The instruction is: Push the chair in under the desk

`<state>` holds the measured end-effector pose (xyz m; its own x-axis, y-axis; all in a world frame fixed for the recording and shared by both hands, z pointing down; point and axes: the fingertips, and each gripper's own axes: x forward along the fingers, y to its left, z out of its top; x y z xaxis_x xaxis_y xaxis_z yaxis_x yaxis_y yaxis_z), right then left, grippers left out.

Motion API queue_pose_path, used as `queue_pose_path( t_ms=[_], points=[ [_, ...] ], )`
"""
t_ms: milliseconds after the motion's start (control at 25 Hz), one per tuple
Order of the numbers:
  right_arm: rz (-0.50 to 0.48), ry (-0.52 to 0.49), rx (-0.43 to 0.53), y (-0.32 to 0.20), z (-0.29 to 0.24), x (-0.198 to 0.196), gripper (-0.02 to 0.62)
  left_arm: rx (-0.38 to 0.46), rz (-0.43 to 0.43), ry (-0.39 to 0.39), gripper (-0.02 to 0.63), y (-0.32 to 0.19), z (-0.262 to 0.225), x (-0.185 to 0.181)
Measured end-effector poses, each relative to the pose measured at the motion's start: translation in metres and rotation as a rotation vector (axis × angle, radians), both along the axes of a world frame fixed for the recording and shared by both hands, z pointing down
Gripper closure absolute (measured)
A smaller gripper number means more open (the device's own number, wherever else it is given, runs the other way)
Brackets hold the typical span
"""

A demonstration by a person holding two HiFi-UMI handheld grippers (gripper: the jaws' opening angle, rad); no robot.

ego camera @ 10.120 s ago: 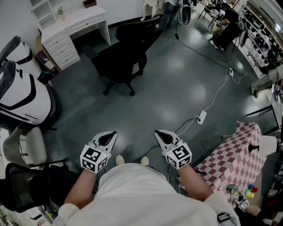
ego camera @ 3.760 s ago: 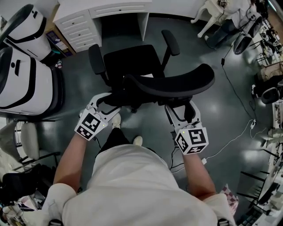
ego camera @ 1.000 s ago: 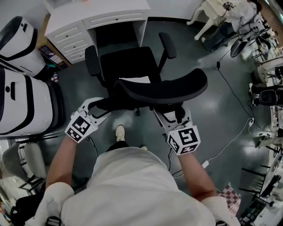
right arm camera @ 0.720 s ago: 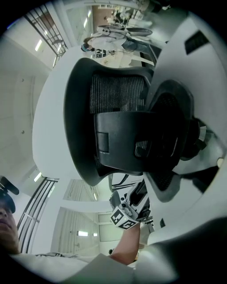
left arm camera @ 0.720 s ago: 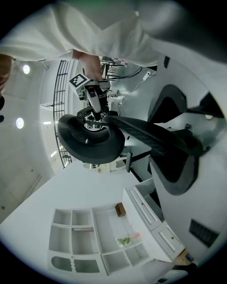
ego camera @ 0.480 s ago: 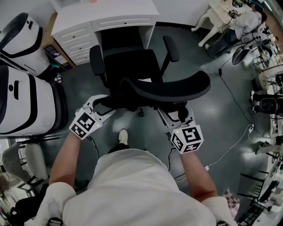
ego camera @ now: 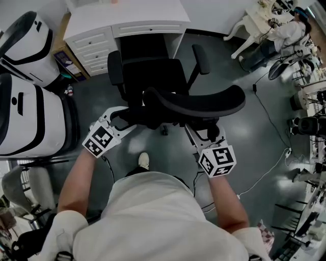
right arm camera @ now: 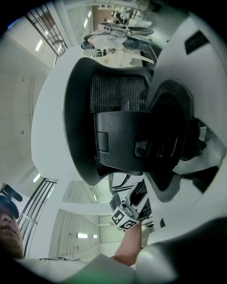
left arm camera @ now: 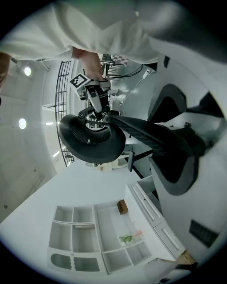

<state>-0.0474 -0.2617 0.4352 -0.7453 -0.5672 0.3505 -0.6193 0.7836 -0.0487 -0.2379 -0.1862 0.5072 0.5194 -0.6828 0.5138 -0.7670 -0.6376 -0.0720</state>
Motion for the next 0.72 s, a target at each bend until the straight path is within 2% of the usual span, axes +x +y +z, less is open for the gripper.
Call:
queue_pose_path(
  t_ms=[720],
  points=[
    [0.019,0.002,-0.013,-0.039,0.003,-0.046,0.267,0.017,-0.003,0.012,0.364,-0.043,0.002,-0.048]
  ],
)
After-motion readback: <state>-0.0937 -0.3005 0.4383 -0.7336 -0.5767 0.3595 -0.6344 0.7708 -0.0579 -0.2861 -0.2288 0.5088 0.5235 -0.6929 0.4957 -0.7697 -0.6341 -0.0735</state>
